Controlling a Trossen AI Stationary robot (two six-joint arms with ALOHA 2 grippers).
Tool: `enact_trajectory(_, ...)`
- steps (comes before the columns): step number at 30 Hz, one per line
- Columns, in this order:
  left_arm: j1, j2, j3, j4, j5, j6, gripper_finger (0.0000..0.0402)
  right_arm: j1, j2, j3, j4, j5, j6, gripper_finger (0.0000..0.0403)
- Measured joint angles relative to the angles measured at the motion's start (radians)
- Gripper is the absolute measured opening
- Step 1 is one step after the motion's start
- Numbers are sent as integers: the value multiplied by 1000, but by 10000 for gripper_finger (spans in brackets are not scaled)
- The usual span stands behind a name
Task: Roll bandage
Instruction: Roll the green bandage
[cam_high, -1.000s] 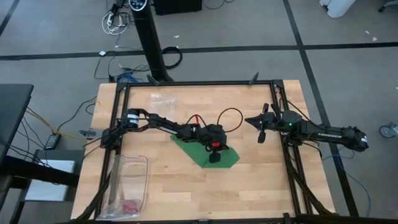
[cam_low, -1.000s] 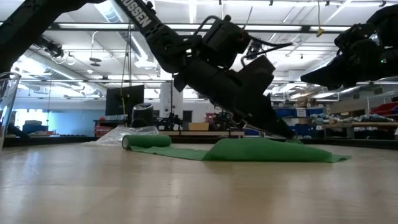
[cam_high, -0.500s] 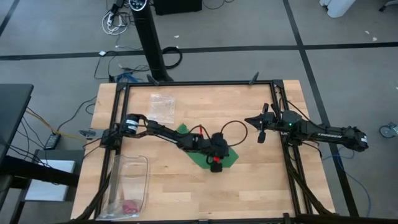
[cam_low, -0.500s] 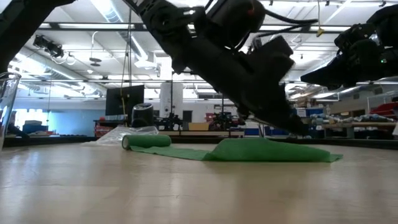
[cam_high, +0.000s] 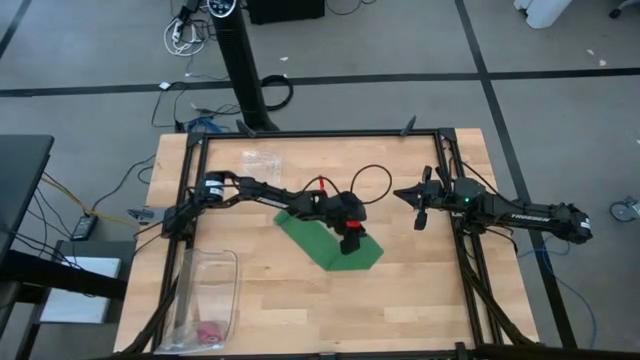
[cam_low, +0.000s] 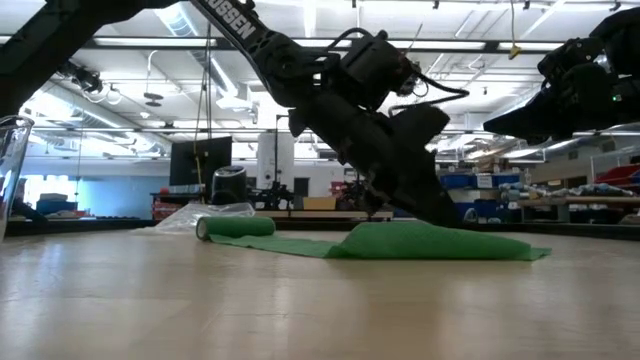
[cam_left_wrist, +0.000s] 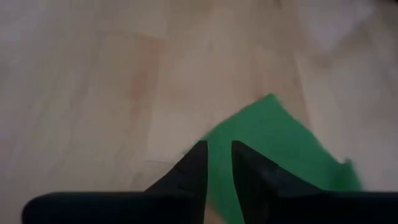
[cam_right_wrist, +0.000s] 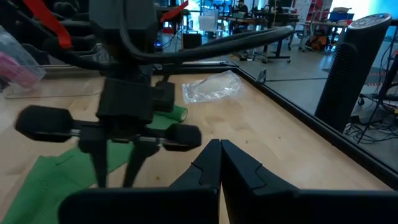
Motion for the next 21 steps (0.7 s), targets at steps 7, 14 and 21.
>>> enact_trajectory(7, -5, 1, -1, -25, -63, 28, 103, 0, 0, 0, 0, 0, 0, 8)
enact_trajectory(14, -7, 1, -1, -20, -86, 35, 113, 0, 0, 0, 0, 0, 0, 7)
enact_trajectory(21, -20, 20, 1, 13, -73, 56, 114, 0, 0, 0, 0, 0, 0, 7)
